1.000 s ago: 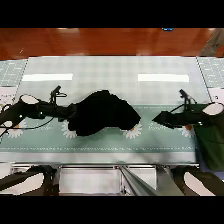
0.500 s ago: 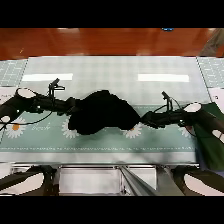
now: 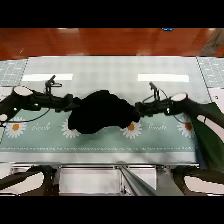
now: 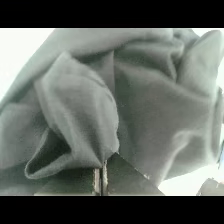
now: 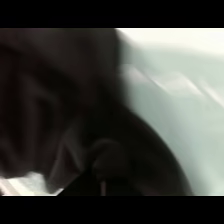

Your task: Fold the shirts.

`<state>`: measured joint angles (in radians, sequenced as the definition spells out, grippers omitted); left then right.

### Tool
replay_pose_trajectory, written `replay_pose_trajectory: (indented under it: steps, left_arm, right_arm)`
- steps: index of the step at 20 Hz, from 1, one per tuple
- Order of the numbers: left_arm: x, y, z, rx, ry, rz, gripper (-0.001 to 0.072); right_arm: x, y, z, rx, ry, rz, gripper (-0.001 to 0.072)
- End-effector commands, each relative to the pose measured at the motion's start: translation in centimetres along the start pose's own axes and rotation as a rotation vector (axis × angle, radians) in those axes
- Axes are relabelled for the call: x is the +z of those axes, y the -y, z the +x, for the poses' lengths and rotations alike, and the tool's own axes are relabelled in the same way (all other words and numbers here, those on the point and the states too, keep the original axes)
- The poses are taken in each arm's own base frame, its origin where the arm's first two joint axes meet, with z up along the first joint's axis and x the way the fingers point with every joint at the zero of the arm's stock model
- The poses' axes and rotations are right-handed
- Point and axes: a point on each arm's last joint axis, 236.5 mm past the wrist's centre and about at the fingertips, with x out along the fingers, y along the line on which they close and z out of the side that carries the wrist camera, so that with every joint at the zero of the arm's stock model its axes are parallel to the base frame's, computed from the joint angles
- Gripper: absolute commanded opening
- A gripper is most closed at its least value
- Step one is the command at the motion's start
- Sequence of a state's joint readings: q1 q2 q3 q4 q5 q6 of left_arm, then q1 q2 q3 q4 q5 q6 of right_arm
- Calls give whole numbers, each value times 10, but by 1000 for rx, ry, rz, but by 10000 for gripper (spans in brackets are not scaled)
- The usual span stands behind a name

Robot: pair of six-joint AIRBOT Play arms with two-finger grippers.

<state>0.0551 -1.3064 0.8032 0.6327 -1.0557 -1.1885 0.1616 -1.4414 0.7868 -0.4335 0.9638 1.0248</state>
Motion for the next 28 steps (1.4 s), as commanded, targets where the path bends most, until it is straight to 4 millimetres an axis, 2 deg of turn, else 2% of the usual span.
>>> replay_pose_trajectory:
  steps: [1, 2, 4, 6, 8, 11, 12, 14, 17, 19, 21, 23, 25, 28]
  left_arm:
    - [43, 32, -41, -77, 116, 32, 16]
    - [67, 56, -68, -111, 202, 76, 16]
    - [107, 115, -134, -181, 387, 192, 16]
    - [126, 177, -204, -223, 552, 324, 16]
    - [124, 235, -271, -239, 698, 464, 16]
    - [89, 310, -356, -243, 890, 676, 16]
    - [74, 327, -378, -237, 943, 729, 16]
    - [45, 348, -413, -197, 1043, 805, 16]
    - [11, 348, -445, -60, 1160, 824, 16]
    - [-13, 343, -452, 59, 1191, 856, 16]
    - [-34, 326, -446, 170, 1161, 827, 16]
    - [-40, 287, -436, 247, 1129, 650, 16]
    - [-40, 245, -407, 272, 1062, 554, 16]
    - [-39, 175, -318, 174, 824, 391, 16]
  right_arm:
    - [40, -42, -44, -19, 2, -183, 27]
    - [65, -55, -74, -77, 56, -240, 27]
    - [117, -99, -155, -185, 225, -365, 27]
    - [143, -158, -232, -251, 388, -499, 27]
    - [143, -217, -299, -322, 532, -637, 27]
    - [113, -300, -375, -333, 755, -808, 27]
    - [98, -319, -395, -328, 826, -845, 27]
    - [70, -333, -431, -396, 932, -879, 27]
    - [30, -333, -477, -518, 1053, -862, 27]
    - [9, -325, -492, -569, 1084, -829, 27]
    - [-5, -310, -485, -584, 1048, -794, 27]
    - [-3, -278, -459, -586, 955, -706, 27]
    - [20, -244, -429, -596, 870, -644, 27]
    - [63, -200, -378, -580, 736, -569, 27]
